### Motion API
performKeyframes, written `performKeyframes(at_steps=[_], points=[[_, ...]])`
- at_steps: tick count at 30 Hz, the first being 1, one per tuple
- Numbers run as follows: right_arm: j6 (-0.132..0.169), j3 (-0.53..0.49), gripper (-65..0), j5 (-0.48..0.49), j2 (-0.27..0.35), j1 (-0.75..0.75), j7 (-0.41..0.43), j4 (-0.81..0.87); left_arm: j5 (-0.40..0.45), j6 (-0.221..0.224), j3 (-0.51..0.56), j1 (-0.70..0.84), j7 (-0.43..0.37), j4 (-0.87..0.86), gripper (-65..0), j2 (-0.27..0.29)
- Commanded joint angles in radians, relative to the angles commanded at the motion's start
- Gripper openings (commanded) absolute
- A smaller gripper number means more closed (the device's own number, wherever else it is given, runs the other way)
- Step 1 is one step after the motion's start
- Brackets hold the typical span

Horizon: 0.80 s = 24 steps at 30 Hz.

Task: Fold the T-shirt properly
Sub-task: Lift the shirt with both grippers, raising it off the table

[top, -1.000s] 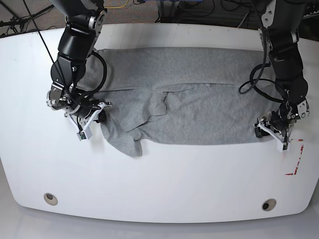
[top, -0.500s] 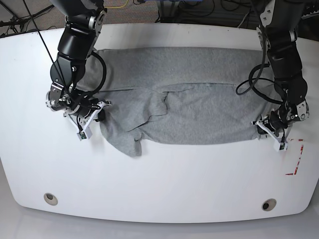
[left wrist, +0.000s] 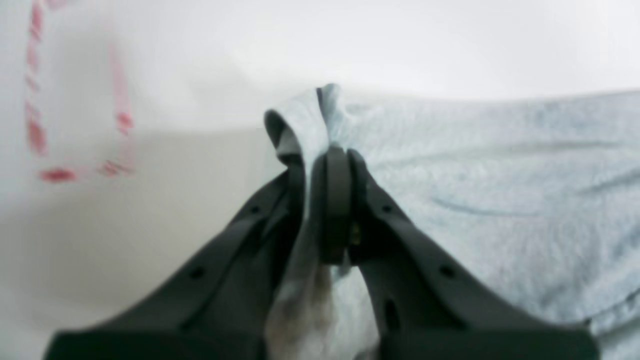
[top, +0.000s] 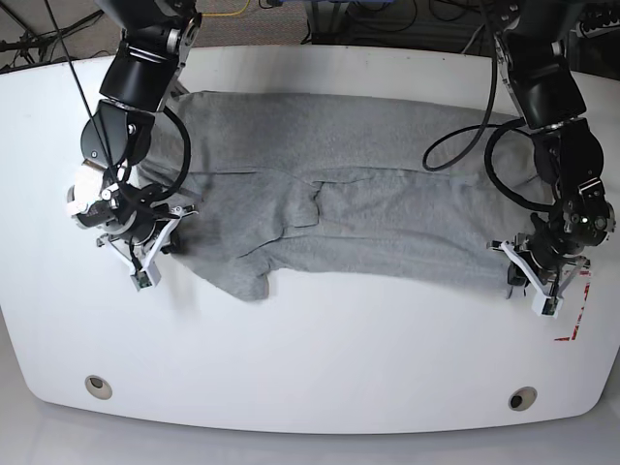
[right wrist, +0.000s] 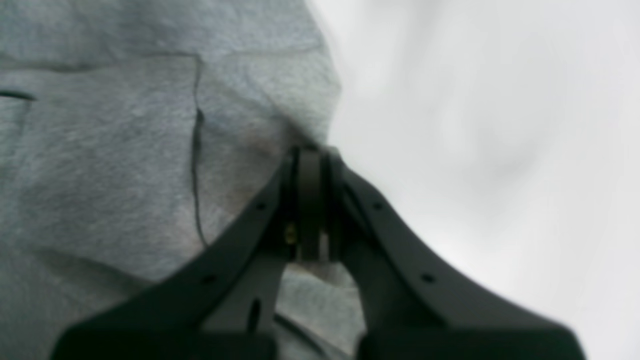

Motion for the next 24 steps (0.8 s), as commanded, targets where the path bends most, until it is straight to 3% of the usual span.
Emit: performKeyframes(at_steps=[4,7,16,21,24], points=[[0.000,-0.012,-65.0,0.000,0.037,0.052,-0.005,-0.002,0.003,0.002,0.000,-0.005,0.002,0.081,-65.0,0.014],[0.000,-0.081,-65.0,0.003,0.086,0.127,-0.023,-0.002,0.003,0.008,0.005,-0.032,0.002,0.124,-65.0,0.014],[0.000,-0.153,-65.0,0.008,0.158,0.325,-0.117,0.000,0.002,0.107,0.006,-0.133,0.002,0.264,-65.0,0.015],[0.000,-0.169,-65.0,0.008,0.180,0.459,-0.163,0.000,0.003,0.138,0.006,-0.233,0.066,0.331,-65.0,0.009],[0.000,-0.230,-65.0,0.009,0.213,0.563,-0.172,0.000,0.003,0.141,0.006,-0.330,0.097,0.338,-65.0,0.006]])
